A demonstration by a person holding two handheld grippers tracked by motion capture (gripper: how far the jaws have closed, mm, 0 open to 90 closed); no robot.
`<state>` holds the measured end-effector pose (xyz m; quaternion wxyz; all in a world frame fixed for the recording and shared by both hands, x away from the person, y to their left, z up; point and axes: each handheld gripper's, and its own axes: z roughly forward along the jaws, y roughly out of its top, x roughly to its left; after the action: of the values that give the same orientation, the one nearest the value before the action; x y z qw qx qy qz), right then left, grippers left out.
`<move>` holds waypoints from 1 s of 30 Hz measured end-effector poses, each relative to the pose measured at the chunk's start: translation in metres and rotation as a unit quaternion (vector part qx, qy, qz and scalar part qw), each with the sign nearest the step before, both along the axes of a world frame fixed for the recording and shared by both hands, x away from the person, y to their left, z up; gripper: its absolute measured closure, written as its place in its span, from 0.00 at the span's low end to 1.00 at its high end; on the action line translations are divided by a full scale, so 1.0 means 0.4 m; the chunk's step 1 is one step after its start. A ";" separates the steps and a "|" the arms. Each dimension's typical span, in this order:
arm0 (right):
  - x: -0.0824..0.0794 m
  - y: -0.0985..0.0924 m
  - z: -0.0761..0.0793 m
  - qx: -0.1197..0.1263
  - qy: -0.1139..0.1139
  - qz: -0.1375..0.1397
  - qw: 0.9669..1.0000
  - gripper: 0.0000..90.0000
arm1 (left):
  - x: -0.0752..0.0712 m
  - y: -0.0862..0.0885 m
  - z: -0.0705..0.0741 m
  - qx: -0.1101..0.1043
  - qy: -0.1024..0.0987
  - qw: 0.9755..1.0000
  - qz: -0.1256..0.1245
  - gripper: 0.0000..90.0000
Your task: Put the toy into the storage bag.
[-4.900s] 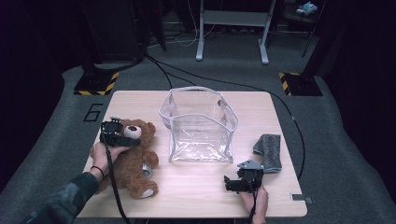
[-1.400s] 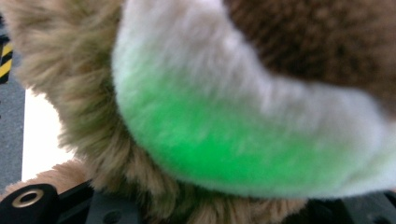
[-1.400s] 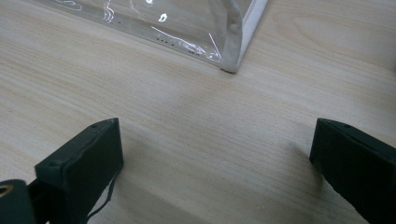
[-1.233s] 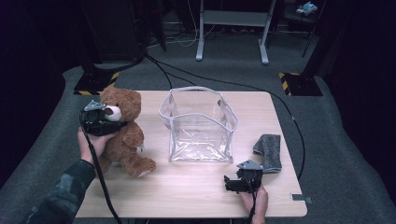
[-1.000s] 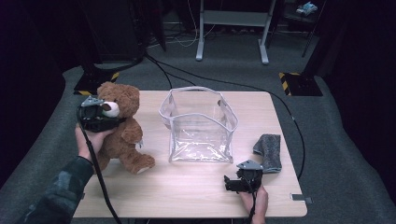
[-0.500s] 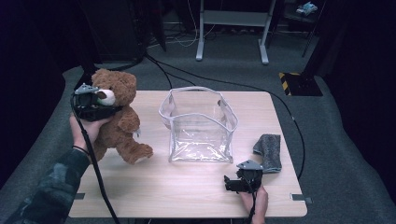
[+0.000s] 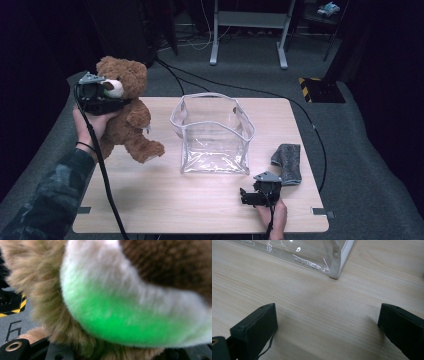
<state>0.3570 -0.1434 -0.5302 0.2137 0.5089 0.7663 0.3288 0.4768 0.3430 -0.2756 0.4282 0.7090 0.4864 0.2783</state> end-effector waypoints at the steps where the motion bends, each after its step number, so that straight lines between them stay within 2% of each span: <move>1: 0.000 0.000 0.000 0.000 0.000 0.000 1.000 0.02 | 0.002 -0.002 0.007 0.002 -0.002 1.000 -0.002 0.52; 30: 0.001 -0.001 0.000 0.000 -0.001 -0.001 1.000 0.02 | 0.070 -0.101 0.168 0.010 -0.044 0.999 -0.008 0.52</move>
<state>0.3572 -0.1436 -0.5303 0.2149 0.5091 0.7658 0.3288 0.5049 0.3027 -0.2083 0.4444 0.7039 0.4587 0.3109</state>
